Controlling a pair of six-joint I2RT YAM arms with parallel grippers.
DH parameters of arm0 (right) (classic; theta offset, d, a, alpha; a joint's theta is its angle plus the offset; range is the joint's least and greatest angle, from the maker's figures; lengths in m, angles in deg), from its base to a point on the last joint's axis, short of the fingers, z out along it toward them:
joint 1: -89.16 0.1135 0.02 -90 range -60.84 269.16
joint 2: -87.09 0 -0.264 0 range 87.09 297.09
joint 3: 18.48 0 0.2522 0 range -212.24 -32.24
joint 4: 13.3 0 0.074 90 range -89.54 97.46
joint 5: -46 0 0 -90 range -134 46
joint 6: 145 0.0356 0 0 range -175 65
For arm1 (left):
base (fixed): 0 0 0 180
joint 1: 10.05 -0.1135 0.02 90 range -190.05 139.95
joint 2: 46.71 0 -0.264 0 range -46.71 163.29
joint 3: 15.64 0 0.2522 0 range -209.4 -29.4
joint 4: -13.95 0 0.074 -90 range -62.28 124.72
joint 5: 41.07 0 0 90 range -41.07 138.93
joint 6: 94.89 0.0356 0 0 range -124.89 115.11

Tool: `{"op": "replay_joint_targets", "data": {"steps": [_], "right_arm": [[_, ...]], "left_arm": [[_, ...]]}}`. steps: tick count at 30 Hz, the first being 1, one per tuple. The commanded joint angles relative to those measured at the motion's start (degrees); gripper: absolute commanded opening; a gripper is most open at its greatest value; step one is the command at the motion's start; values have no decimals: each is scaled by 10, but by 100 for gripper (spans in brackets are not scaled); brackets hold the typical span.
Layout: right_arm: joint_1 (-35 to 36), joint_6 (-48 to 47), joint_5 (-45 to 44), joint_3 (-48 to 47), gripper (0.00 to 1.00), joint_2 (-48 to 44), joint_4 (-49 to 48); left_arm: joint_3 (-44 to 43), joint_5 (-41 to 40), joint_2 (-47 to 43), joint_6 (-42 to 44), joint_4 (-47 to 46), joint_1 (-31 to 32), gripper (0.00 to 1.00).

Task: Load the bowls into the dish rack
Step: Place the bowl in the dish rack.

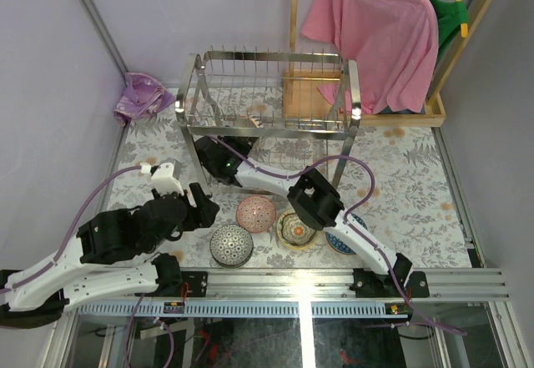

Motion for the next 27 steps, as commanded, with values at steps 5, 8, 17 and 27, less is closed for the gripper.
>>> {"op": "replay_joint_targets", "data": {"steps": [5, 8, 17, 27], "right_arm": [[42, 34, 132, -46, 6, 104, 213], [28, 113, 161, -26, 5, 62, 238], [3, 236, 215, 164, 0, -137, 125], [-9, 241, 95, 248, 0, -201, 154]], "left_arm": [[-24, -12, 6, 2, -10, 2, 70], [-28, -13, 3, -1, -4, 2, 70], [-20, -13, 7, -2, -11, 2, 70], [-11, -9, 3, -1, -24, 2, 70]]}}
